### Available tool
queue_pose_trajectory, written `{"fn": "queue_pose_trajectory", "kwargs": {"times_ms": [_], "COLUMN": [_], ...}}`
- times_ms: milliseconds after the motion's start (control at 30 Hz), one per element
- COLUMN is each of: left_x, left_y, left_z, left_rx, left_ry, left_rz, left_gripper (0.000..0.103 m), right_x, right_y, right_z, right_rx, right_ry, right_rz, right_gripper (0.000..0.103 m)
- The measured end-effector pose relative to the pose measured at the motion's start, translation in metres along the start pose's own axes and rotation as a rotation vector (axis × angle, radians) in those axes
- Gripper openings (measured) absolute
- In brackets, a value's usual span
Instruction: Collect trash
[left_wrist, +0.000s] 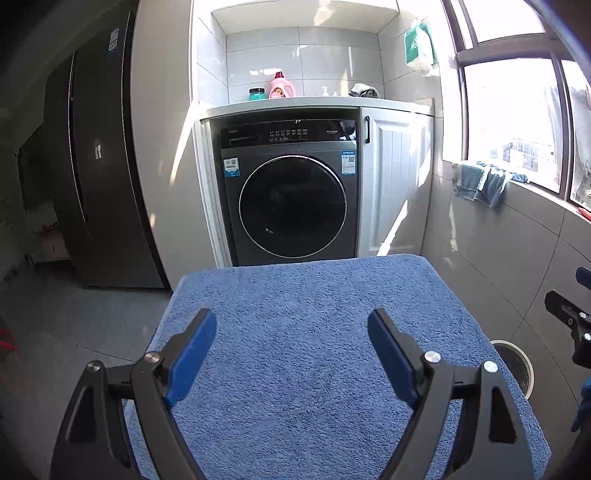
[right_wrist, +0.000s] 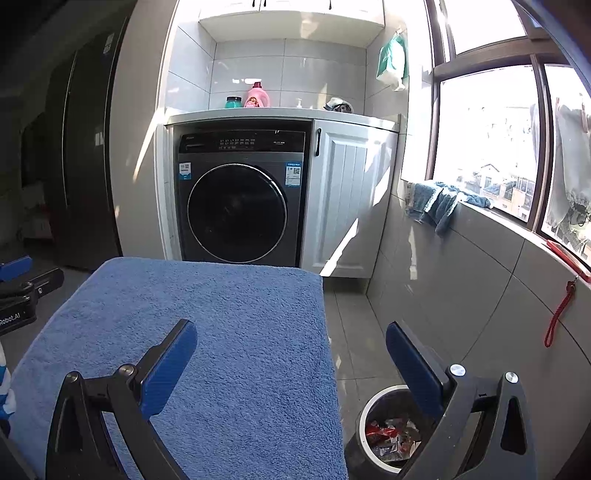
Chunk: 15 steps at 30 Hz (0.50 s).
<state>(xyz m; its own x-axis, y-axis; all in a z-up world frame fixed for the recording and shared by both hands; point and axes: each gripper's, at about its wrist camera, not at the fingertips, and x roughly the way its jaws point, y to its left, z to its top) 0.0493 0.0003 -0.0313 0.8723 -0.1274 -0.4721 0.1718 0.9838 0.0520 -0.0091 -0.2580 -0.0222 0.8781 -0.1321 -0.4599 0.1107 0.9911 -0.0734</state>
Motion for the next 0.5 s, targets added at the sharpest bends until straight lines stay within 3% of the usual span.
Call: {"fn": "queue_pose_trajectory", "kwargs": {"times_ms": [500], "left_x": [-0.009], "left_y": [0.011], "left_z": [-0.002], "left_rx": [-0.009], "left_ry": [-0.021], "left_rz": [0.007], "left_gripper": [0.083], "right_x": [-0.003], "right_y": [0.012], "right_z": [0.001], "right_rx": [-0.016], "right_ry": [0.004], "right_rz": [-0.008], "right_gripper": [0.103]}}
